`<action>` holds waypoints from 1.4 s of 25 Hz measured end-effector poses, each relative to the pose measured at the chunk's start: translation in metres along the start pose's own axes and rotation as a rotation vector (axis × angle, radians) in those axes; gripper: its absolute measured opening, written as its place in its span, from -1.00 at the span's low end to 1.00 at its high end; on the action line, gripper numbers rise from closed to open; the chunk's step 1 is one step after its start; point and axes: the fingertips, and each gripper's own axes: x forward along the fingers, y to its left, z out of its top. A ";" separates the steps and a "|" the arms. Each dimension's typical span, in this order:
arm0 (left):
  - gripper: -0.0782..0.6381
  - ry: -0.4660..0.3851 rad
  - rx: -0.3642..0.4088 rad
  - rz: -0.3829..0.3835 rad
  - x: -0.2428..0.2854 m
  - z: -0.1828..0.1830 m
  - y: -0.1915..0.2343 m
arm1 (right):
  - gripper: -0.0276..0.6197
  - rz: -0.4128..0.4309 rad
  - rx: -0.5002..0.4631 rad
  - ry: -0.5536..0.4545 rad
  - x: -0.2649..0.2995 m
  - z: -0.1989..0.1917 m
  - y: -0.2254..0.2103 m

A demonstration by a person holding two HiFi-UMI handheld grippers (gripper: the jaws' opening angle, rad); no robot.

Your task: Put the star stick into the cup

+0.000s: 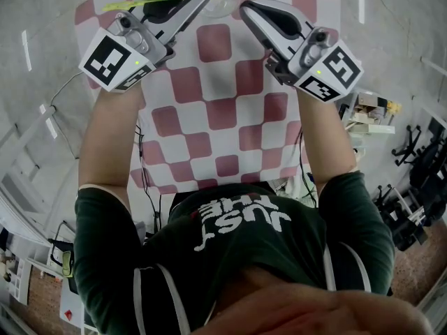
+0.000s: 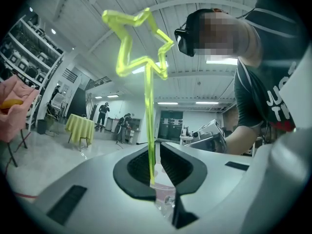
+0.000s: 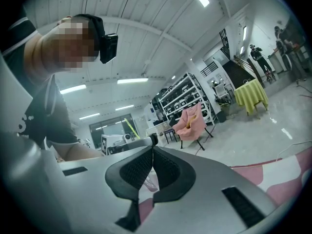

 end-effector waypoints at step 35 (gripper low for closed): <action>0.14 0.229 -0.103 0.192 -0.078 -0.030 -0.004 | -0.81 -0.124 -0.012 0.018 -0.011 0.028 0.020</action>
